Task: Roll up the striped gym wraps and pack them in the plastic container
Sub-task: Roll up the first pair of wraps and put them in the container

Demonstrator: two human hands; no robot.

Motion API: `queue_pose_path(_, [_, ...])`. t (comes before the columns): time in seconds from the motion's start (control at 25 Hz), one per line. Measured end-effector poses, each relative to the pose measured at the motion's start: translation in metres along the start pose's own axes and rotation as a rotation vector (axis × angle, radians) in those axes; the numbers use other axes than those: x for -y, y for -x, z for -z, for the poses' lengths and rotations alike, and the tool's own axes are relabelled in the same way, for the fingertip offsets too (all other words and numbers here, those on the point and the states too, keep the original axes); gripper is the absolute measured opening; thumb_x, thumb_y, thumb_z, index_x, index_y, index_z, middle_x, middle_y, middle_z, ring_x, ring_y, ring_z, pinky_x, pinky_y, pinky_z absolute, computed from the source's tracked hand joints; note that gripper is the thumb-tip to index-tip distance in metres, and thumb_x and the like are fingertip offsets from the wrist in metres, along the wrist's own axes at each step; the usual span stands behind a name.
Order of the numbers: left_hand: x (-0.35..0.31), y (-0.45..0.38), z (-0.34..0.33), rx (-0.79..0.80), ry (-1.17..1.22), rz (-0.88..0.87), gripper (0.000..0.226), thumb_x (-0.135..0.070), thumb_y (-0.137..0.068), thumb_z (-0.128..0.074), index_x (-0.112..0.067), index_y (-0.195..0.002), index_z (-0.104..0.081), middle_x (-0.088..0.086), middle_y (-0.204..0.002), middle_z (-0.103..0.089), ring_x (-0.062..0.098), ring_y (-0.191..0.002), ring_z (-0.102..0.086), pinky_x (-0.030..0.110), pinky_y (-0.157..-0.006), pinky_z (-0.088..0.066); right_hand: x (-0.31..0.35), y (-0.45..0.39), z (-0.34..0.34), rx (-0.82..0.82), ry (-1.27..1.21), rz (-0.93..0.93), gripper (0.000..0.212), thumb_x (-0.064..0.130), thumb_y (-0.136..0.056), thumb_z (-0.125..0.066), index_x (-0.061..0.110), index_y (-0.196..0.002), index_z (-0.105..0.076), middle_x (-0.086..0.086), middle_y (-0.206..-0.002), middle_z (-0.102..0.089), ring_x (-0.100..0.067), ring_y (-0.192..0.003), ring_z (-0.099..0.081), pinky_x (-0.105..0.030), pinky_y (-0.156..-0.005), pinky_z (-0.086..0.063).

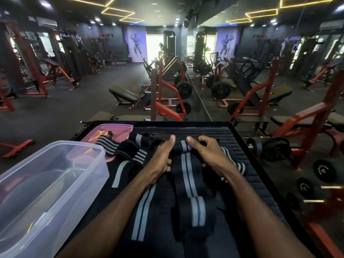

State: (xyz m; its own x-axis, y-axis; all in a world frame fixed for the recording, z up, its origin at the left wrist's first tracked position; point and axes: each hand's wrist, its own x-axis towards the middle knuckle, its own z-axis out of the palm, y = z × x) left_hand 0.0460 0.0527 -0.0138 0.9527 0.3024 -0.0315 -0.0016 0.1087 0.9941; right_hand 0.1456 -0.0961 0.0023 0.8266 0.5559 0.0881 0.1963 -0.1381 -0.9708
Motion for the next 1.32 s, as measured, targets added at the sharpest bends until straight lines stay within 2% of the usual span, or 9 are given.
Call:
queue_pose_path(0.12, [0.000,0.003,-0.004,-0.049,-0.183,-0.244,0.030,-0.039,-0.094,-0.064,-0.019,-0.117,-0.062,0.002,-0.096,-0.071,0.017,-0.078,-0.068,0.028,-0.064,-0.055,-0.005,-0.005,0.000,-0.071,-0.011,-0.075,0.060,0.078,-0.072,-0.066,0.019,-0.076,-0.058,-0.010,-0.074,-0.055,-0.023,-0.067,-0.053,-0.035,-0.059,-0.041])
queue_pose_path(0.24, [0.005,0.003,-0.008,-0.081,-0.191,-0.173,0.031,-0.041,-0.096,-0.060,-0.011,-0.100,-0.062,0.004,-0.071,-0.069,0.020,-0.048,-0.058,0.030,-0.044,-0.047,-0.007,-0.006,-0.001,-0.072,0.055,-0.025,0.058,0.067,-0.083,-0.065,0.014,-0.063,-0.054,-0.003,-0.070,-0.057,-0.019,-0.067,-0.053,-0.032,-0.066,-0.040])
queue_pose_path(0.32, [0.006,0.001,-0.010,-0.134,-0.093,-0.085,0.037,-0.042,-0.096,-0.061,-0.006,-0.095,-0.064,0.011,-0.081,-0.073,0.030,-0.065,-0.068,0.039,-0.059,-0.054,-0.005,-0.005,-0.003,-0.048,0.127,0.102,0.037,0.045,-0.090,-0.069,0.010,-0.080,-0.071,0.004,-0.079,-0.069,-0.008,-0.075,-0.061,-0.024,-0.074,-0.045])
queue_pose_path(0.4, [0.008,-0.001,-0.010,-0.145,0.055,-0.024,0.041,-0.036,-0.097,-0.061,0.004,-0.105,-0.067,0.017,-0.099,-0.076,0.031,-0.093,-0.073,0.042,-0.084,-0.059,-0.002,-0.003,-0.006,0.006,0.172,0.195,0.023,0.031,-0.093,-0.070,0.009,-0.091,-0.075,0.002,-0.086,-0.073,-0.003,-0.079,-0.063,-0.017,-0.076,-0.046])
queue_pose_path(0.56, [0.009,-0.003,-0.008,-0.169,0.076,-0.062,0.029,-0.034,-0.092,-0.068,-0.008,-0.103,-0.073,0.015,-0.107,-0.075,0.029,-0.107,-0.070,0.047,-0.102,-0.052,0.001,-0.001,-0.010,0.010,0.114,0.171,0.030,0.031,-0.096,-0.066,0.011,-0.075,-0.070,0.007,-0.069,-0.067,0.001,-0.064,-0.058,-0.013,-0.064,-0.044])
queue_pose_path(0.68, [0.009,-0.001,-0.005,-0.179,0.021,-0.127,0.021,-0.035,-0.089,-0.072,-0.016,-0.095,-0.076,0.011,-0.106,-0.075,0.029,-0.108,-0.069,0.051,-0.104,-0.049,-0.001,0.001,-0.011,0.034,0.117,0.161,0.036,0.033,-0.098,-0.063,0.014,-0.067,-0.065,0.013,-0.056,-0.058,0.004,-0.053,-0.051,-0.015,-0.056,-0.039])
queue_pose_path(0.92, [0.008,-0.003,0.000,-0.204,-0.031,-0.117,0.018,-0.031,-0.088,-0.074,-0.013,-0.090,-0.075,0.011,-0.096,-0.077,0.030,-0.099,-0.072,0.052,-0.100,-0.052,-0.002,0.002,-0.015,0.044,0.097,0.213,0.015,0.020,-0.093,-0.071,0.010,-0.084,-0.077,0.006,-0.079,-0.073,0.008,-0.073,-0.064,-0.008,-0.071,-0.047])
queue_pose_path(1.16, [0.008,-0.002,-0.001,-0.179,0.042,-0.139,0.021,-0.024,-0.085,-0.077,-0.006,-0.096,-0.076,0.012,-0.095,-0.078,0.027,-0.098,-0.073,0.043,-0.098,-0.054,-0.011,-0.004,-0.014,-0.020,-0.030,0.203,0.004,0.015,-0.085,-0.079,0.013,-0.087,-0.080,-0.008,-0.091,-0.077,-0.024,-0.095,-0.072,-0.035,-0.092,-0.056])
queue_pose_path(1.32, [0.011,-0.004,0.002,-0.212,-0.003,-0.139,0.010,-0.018,-0.085,-0.077,-0.010,-0.089,-0.076,0.009,-0.090,-0.078,0.021,-0.092,-0.073,0.037,-0.094,-0.055,-0.013,-0.002,-0.013,0.022,-0.038,0.180,0.011,0.012,-0.084,-0.079,0.008,-0.094,-0.080,-0.007,-0.095,-0.077,-0.017,-0.097,-0.072,-0.031,-0.094,-0.055])
